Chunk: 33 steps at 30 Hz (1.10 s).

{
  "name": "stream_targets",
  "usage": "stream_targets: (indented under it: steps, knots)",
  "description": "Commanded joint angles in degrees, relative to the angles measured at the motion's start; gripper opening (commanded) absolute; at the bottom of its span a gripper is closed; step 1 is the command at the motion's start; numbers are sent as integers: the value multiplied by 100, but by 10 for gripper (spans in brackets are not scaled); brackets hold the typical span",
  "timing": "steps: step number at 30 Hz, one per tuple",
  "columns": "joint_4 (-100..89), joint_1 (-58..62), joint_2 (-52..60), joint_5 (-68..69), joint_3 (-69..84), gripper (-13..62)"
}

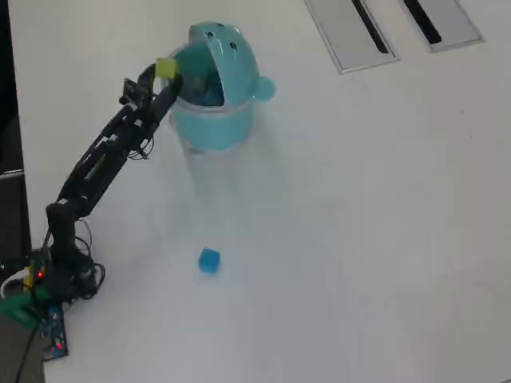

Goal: Grasp RGB lego blocks and put them in the bin one by one.

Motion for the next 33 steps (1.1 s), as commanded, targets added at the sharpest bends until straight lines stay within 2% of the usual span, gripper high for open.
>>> stream_targets:
  steps: [1,6,15,16,18,23,33]
  knots:
    - [-62,18,-9,-35,-914,126]
    - [-35,176,-747,-35,-1696,127]
    - [-26,272,-1046,-193,-1890,163]
    - [9,343,-1037,-211,-1881,244]
    - [35,352,-1028,-281,-1793,272]
    - [211,387,-896,-281,-1670,294]
    - [360,905,18,-387,-334,294]
